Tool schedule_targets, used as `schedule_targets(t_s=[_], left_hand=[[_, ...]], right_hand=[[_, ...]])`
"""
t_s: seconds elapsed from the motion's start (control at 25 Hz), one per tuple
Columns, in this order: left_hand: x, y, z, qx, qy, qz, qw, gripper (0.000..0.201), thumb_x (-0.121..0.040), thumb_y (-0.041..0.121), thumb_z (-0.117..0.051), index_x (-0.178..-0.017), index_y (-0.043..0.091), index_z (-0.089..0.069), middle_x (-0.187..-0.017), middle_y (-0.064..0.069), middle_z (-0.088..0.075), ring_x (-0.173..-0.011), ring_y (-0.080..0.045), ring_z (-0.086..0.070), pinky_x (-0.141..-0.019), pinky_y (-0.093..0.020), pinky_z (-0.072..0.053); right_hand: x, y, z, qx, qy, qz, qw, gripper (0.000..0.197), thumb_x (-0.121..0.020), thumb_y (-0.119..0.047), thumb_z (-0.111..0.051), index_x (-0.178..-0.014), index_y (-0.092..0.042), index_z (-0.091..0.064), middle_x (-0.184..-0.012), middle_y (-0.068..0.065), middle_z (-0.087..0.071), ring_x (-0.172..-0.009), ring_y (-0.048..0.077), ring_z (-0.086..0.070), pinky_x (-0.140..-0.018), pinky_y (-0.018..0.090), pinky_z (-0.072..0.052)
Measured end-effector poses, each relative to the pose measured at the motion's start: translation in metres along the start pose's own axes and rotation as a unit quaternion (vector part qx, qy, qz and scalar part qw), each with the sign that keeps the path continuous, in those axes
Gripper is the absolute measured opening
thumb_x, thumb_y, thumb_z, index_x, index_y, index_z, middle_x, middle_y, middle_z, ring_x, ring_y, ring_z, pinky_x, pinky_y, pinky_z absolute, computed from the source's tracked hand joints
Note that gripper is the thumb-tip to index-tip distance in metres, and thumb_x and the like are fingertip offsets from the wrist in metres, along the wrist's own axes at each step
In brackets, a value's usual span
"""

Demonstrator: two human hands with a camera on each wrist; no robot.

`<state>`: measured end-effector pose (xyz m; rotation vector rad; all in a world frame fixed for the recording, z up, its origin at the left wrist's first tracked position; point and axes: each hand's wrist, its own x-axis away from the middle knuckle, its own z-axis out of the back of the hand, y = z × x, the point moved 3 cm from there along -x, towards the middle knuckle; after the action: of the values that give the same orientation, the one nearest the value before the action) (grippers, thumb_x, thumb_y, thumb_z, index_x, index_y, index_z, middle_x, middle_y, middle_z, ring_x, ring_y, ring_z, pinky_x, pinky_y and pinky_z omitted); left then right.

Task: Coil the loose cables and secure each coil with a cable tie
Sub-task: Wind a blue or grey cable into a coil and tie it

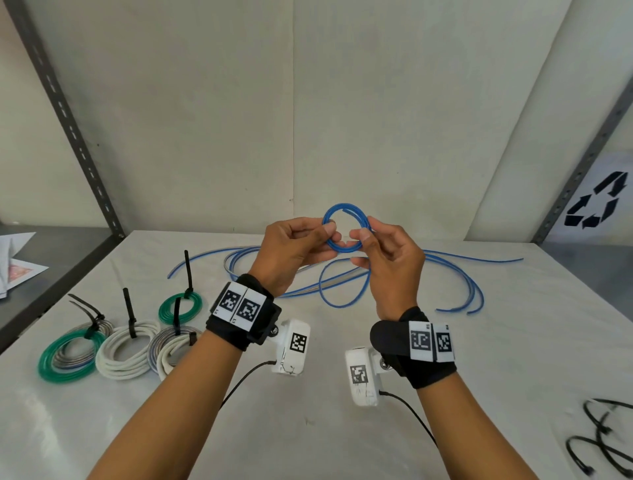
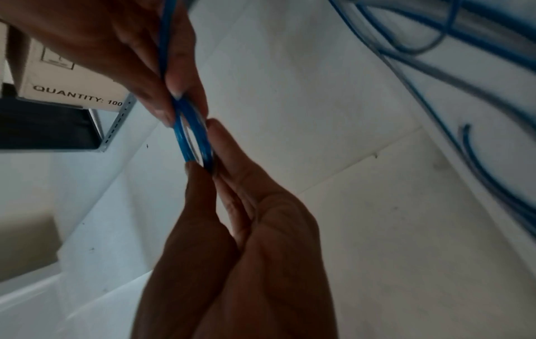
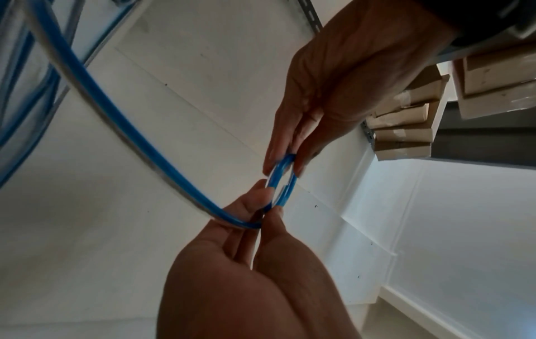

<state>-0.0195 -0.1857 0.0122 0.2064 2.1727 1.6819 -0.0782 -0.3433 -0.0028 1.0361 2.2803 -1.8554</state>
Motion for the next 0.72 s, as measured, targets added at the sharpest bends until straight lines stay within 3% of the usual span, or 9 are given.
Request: schedule_targets(t_s=[0.16, 0.32, 0.4, 0.52, 0.6, 0.72], left_hand=[[0.001, 0.004, 0.006, -0.144, -0.037, -0.023, 0.989, 0.032, -0.088, 0.014, -0.076, -0.118, 0.004, -0.071, -0.094, -0.017, -0.077, -0.090, -0.029, -0.076, -0.082, -0.038, -0.062], [0.001, 0.005, 0.011, -0.293, -0.102, -0.009, 0.951, 0.018, -0.087, 0.015, -0.078, -0.102, 0.005, -0.077, -0.085, -0.013, -0.077, -0.084, -0.025, -0.076, -0.084, -0.042, -0.062], [0.004, 0.005, 0.009, -0.296, -0.129, 0.008, 0.946, 0.016, -0.087, 0.015, -0.078, -0.100, 0.005, -0.077, -0.084, -0.013, -0.077, -0.083, -0.025, -0.076, -0.083, -0.041, -0.062], [0.007, 0.004, 0.005, -0.256, -0.148, 0.013, 0.955, 0.014, -0.089, 0.012, -0.075, -0.100, 0.001, -0.076, -0.086, -0.017, -0.076, -0.086, -0.031, -0.075, -0.084, -0.042, -0.062], [0.008, 0.006, 0.005, -0.226, -0.145, 0.004, 0.963, 0.015, -0.092, 0.010, -0.072, -0.099, -0.002, -0.075, -0.087, -0.021, -0.075, -0.087, -0.032, -0.075, -0.083, -0.041, -0.062], [0.006, 0.009, 0.009, -0.158, -0.103, -0.008, 0.982, 0.018, -0.093, 0.010, -0.069, -0.102, -0.006, -0.073, -0.089, -0.022, -0.075, -0.086, -0.030, -0.075, -0.076, -0.035, -0.062]], right_hand=[[-0.004, 0.001, 0.005, 0.138, -0.052, 0.059, 0.987, 0.016, -0.097, -0.012, -0.065, -0.111, -0.014, -0.074, -0.093, 0.001, -0.076, -0.081, 0.018, -0.072, -0.063, 0.030, -0.058], [-0.006, -0.001, 0.007, 0.261, -0.171, 0.085, 0.946, 0.015, -0.096, -0.014, -0.065, -0.104, -0.021, -0.076, -0.093, -0.014, -0.073, -0.086, 0.012, -0.068, -0.075, 0.036, -0.059], [-0.008, -0.002, 0.010, 0.279, -0.212, 0.091, 0.932, 0.015, -0.096, -0.012, -0.065, -0.103, -0.019, -0.077, -0.097, -0.013, -0.074, -0.094, 0.011, -0.068, -0.082, 0.034, -0.057], [-0.008, -0.006, 0.012, 0.277, -0.215, 0.103, 0.931, 0.015, -0.096, -0.012, -0.065, -0.103, -0.016, -0.077, -0.099, -0.009, -0.075, -0.098, 0.012, -0.068, -0.086, 0.029, -0.054], [-0.007, -0.007, 0.012, 0.252, -0.193, 0.098, 0.943, 0.015, -0.097, -0.014, -0.065, -0.106, -0.017, -0.077, -0.099, -0.008, -0.075, -0.094, 0.012, -0.069, -0.080, 0.025, -0.055], [-0.006, -0.007, 0.011, 0.174, -0.122, 0.065, 0.975, 0.017, -0.099, -0.015, -0.063, -0.113, -0.015, -0.073, -0.094, 0.001, -0.077, -0.082, 0.016, -0.073, -0.060, 0.024, -0.053]])
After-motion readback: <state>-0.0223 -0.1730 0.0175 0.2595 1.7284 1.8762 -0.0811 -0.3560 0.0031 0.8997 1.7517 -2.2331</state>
